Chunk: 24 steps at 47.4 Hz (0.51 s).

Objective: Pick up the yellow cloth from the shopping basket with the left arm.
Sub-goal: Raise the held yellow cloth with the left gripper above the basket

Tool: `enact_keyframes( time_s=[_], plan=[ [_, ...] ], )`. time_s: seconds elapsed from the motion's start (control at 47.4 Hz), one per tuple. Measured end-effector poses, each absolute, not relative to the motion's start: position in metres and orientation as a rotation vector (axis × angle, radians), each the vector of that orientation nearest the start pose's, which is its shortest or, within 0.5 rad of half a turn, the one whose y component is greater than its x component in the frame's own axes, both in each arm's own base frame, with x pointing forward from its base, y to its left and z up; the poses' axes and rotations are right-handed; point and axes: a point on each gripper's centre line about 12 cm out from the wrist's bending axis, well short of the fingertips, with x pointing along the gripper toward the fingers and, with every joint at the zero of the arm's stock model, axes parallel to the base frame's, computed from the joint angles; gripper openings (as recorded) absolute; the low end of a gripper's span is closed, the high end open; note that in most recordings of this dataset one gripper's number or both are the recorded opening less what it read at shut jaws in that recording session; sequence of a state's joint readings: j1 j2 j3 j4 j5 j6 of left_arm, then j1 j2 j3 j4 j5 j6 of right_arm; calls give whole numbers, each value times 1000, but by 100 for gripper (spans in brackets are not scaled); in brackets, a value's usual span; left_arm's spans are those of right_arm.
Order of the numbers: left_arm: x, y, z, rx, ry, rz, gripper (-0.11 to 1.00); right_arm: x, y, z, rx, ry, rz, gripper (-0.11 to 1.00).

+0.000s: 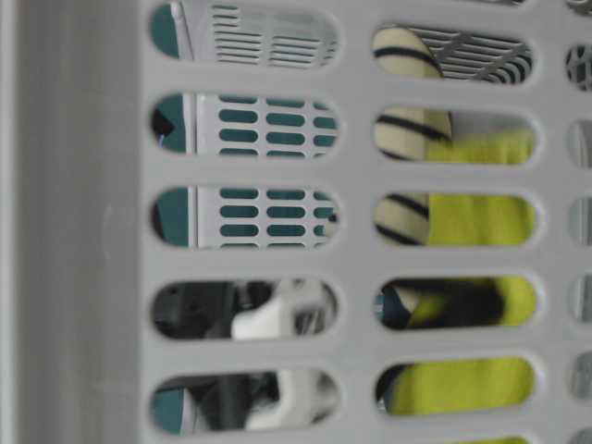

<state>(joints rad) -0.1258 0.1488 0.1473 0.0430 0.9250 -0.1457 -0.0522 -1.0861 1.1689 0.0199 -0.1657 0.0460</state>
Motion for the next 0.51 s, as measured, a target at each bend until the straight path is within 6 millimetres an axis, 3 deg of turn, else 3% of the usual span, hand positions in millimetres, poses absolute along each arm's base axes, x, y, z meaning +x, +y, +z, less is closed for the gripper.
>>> enact_keyframes(
  time_s=[0.232, 0.507],
  plan=[
    [444, -55, 272, -38, 1146, 2, 18, 177, -10, 306, 63, -94, -55, 77],
    [450, -57, 370, -46, 1052, -8, 18, 174, -10, 309, 63, -108, -55, 77]
  ],
)
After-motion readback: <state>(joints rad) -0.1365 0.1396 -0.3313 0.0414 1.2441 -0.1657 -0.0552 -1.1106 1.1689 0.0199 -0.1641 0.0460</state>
